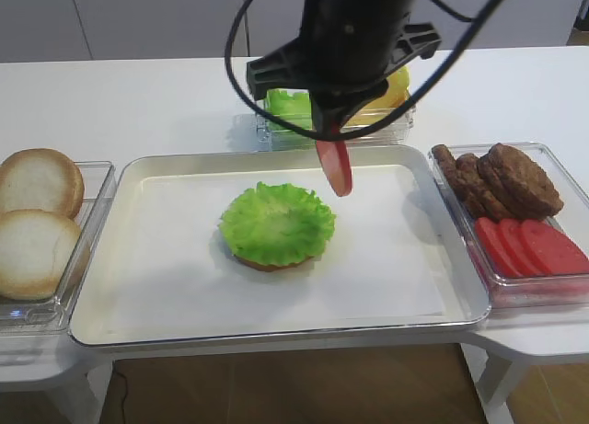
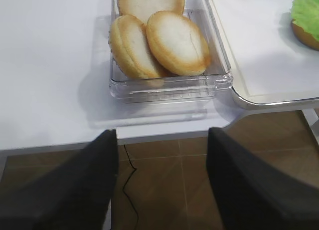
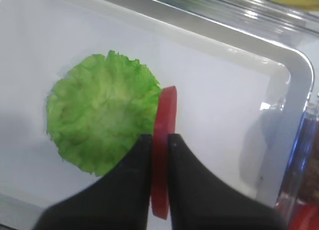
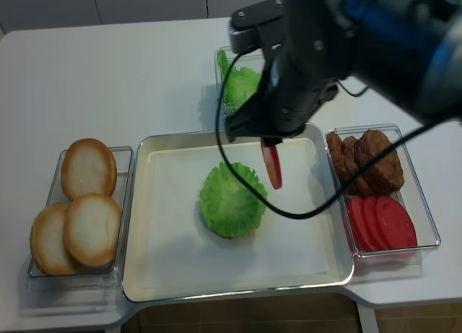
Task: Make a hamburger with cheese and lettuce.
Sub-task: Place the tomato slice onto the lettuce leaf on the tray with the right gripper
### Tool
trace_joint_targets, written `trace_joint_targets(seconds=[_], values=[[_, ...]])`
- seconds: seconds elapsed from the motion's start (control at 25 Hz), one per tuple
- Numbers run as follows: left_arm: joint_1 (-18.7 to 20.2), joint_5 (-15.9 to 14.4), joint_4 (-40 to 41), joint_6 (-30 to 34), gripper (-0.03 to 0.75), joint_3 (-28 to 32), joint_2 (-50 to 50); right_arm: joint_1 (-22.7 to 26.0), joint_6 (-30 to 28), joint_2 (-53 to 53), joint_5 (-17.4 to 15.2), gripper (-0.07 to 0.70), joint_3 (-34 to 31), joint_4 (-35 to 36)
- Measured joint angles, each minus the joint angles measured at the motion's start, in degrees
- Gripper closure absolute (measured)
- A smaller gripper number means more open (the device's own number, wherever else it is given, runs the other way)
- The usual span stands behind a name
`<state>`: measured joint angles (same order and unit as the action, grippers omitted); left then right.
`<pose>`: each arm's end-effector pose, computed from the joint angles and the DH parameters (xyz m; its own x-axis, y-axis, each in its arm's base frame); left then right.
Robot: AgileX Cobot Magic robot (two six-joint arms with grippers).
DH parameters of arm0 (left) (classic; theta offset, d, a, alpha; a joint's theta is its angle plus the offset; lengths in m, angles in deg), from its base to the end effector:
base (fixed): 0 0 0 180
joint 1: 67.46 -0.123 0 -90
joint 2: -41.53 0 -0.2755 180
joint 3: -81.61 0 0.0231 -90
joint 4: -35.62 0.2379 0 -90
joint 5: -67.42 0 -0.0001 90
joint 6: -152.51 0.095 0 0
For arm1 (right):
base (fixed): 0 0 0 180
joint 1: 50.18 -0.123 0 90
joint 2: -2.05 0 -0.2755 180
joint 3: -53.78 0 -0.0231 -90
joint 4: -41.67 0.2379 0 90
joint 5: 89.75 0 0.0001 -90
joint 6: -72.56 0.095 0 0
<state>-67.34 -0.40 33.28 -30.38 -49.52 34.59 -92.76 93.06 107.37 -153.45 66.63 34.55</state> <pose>-0.0107 -0.0036 0.2564 -0.5546 -0.0646 -0.8296 -0.0029 0.9971 -0.0757 0.2647 0.2289 0.3153 -0.8325 -0.3629 -0.4186 -0.4097 0.9119 0.0243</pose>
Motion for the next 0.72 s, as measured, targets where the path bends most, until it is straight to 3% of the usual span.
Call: trace_joint_targets(seconds=[0.2,0.72], values=[[0.00,0.00,0.00,0.00,0.292,0.00,0.00,-2.46,0.00,6.63,-1.11,0.574,3.99,-3.85],[0.00,0.00,0.00,0.00,0.292,0.00,0.00,-4.35,0.27,11.30,-0.86,0.574,4.45,-7.42]])
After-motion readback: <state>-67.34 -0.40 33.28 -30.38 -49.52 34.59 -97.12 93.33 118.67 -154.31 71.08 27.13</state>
